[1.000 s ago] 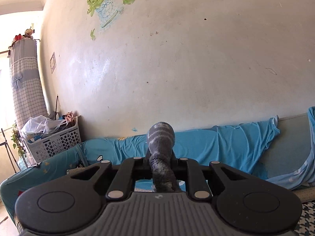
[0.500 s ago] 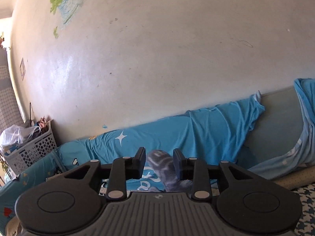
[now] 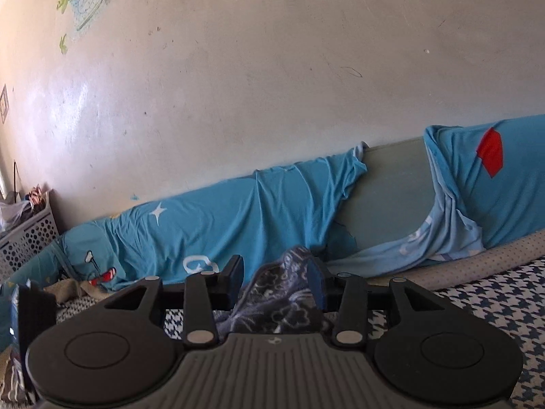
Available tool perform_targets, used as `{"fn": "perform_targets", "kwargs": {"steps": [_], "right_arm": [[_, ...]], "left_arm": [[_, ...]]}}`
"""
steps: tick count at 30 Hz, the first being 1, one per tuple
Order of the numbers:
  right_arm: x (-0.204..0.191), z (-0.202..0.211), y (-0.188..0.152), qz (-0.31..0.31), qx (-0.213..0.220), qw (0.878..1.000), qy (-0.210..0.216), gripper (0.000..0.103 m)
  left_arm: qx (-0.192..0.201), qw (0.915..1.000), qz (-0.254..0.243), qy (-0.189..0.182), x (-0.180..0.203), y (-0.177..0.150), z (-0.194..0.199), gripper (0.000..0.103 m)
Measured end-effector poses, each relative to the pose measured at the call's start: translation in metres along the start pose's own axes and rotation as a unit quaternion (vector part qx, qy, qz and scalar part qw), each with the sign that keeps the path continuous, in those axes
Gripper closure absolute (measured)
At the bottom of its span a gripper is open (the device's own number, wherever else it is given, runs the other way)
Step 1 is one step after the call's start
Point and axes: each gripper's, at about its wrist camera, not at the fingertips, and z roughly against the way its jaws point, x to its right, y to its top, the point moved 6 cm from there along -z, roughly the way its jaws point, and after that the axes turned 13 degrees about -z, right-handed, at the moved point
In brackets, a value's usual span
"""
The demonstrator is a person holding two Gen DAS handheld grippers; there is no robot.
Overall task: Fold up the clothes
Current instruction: 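Lower the fleece onto the bed with the right tool, spreading it flat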
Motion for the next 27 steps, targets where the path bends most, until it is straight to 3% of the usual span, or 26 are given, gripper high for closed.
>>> {"fn": "perform_targets", "kwargs": {"steps": [11, 13, 19, 27], "right_arm": [[0.05, 0.055, -0.033, -0.01, -0.046, 0.994, -0.101, 0.057], [0.065, 0.068, -0.033, -0.024, -0.047, 0.99, -0.131, 0.052], [0.106, 0.106, -0.036, -0.068, -0.054, 0.977, -0.196, 0.05], [0.143, 0.13, -0.048, -0.099, -0.087, 0.962, -0.238, 0.047]], "left_arm": [[-0.034, 0.9985, -0.008, -0.041, 0.003, -0.047, 0.038, 0.0], [-0.041, 0.998, -0.013, -0.047, 0.004, -0.057, 0.044, 0.0], [-0.05, 0.9961, -0.04, -0.06, 0.015, -0.077, 0.056, 0.0], [-0.061, 0.9931, -0.073, -0.07, 0.032, -0.102, 0.065, 0.0]]}}
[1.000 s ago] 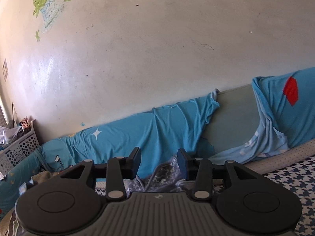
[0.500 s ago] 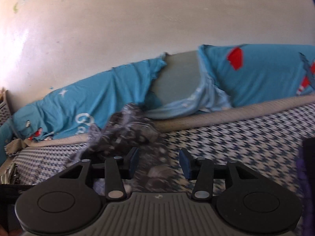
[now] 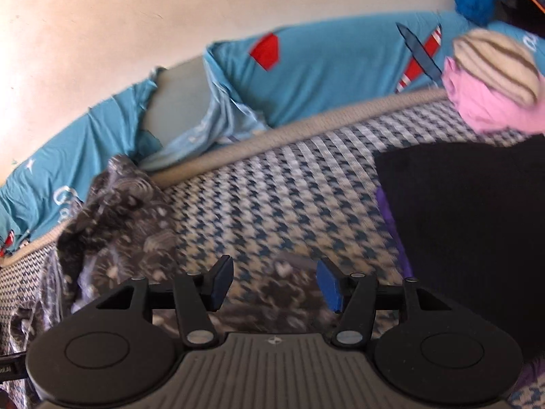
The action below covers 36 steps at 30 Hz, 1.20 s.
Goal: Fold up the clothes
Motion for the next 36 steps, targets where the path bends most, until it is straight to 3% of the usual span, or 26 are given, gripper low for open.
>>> {"fn": "perform_targets", "kwargs": {"steps": [4, 10, 19, 24, 27, 29, 32, 36], "right_arm": [[0.016, -0.007, -0.006, -0.013, -0.024, 0.999, -0.037, 0.042], [0.026, -0.02, -0.014, -0.097, -0.072, 0.993, -0.006, 0.042], [0.032, -0.038, -0.028, -0.169, -0.115, 0.979, -0.011, 0.042], [0.022, -0.041, -0.029, -0.146, -0.095, 0.985, -0.009, 0.043], [0.017, -0.043, -0.029, -0.131, -0.078, 0.988, -0.022, 0.059], [0.015, -0.044, -0.027, -0.129, -0.066, 0.989, -0.023, 0.083], [0.014, -0.041, -0.022, -0.142, -0.049, 0.989, -0.005, 0.089], [0.007, -0.032, -0.008, -0.135, 0.006, 0.991, 0.004, 0.091]], "left_arm": [[-0.004, 0.9999, -0.012, 0.001, 0.006, -0.005, -0.002, 0.0], [-0.009, 0.9999, -0.007, 0.003, 0.005, -0.006, -0.007, 0.0], [-0.012, 0.9999, -0.005, 0.005, 0.005, -0.006, -0.009, 0.0], [-0.015, 0.9998, -0.009, 0.01, 0.005, -0.006, -0.011, 0.0], [-0.017, 0.9997, -0.014, 0.014, 0.006, -0.007, -0.013, 0.0], [-0.018, 0.9996, -0.016, 0.016, 0.006, -0.007, -0.013, 0.0], [-0.018, 0.9995, -0.019, 0.018, 0.006, -0.008, -0.014, 0.0], [-0.019, 0.9993, -0.024, 0.022, 0.007, -0.009, -0.015, 0.0]]}}
